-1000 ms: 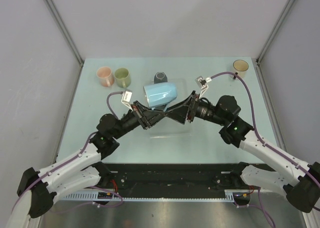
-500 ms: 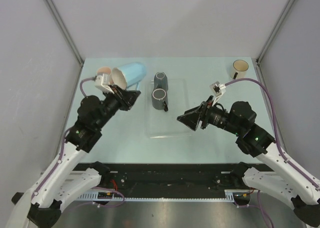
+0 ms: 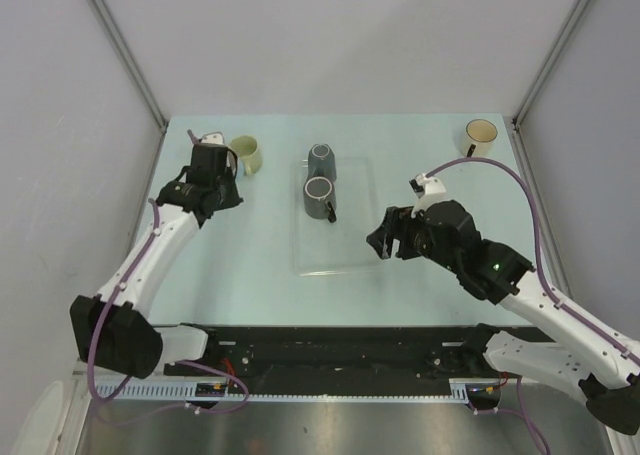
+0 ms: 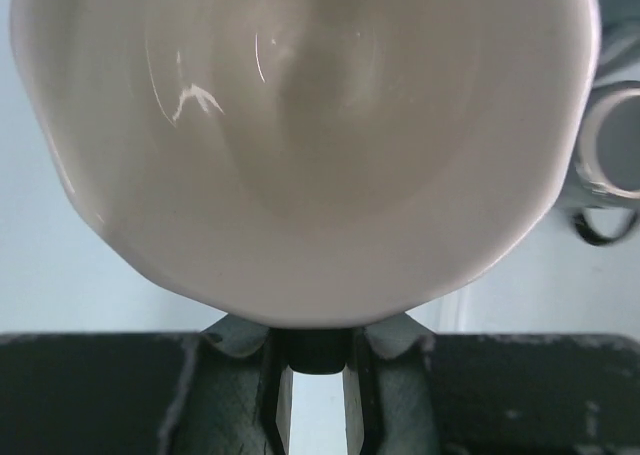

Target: Turn the mug right side up

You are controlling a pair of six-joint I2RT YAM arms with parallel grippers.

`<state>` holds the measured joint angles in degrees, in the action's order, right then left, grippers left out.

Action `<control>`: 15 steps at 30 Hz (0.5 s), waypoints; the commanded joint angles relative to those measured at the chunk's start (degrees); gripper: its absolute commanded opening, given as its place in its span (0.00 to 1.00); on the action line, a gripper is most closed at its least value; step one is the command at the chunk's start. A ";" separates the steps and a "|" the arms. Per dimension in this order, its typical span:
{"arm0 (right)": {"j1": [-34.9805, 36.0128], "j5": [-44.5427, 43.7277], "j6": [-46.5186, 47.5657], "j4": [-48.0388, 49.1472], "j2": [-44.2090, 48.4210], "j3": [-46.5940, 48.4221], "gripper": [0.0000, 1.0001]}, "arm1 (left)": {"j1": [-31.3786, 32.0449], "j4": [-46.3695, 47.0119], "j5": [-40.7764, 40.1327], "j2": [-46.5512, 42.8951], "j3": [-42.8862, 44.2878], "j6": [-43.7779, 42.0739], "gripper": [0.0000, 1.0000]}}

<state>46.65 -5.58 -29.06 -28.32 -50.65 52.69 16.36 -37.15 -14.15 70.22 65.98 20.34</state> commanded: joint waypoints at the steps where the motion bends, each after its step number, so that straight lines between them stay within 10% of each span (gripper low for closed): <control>1: 0.63 -6.27 1.63 -2.09 1.78 2.68 0.75 | -7.37 1.20 0.09 2.90 5.74 -0.30 0.00; 15: -0.16 -8.56 3.31 -4.82 1.96 1.19 0.76 | -20.30 3.31 3.17 23.10 11.19 -0.03 0.00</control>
<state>46.87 -11.81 -26.85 -32.80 -49.30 52.97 -0.75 -38.94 -11.16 90.65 71.99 20.91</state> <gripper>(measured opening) 0.762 0.236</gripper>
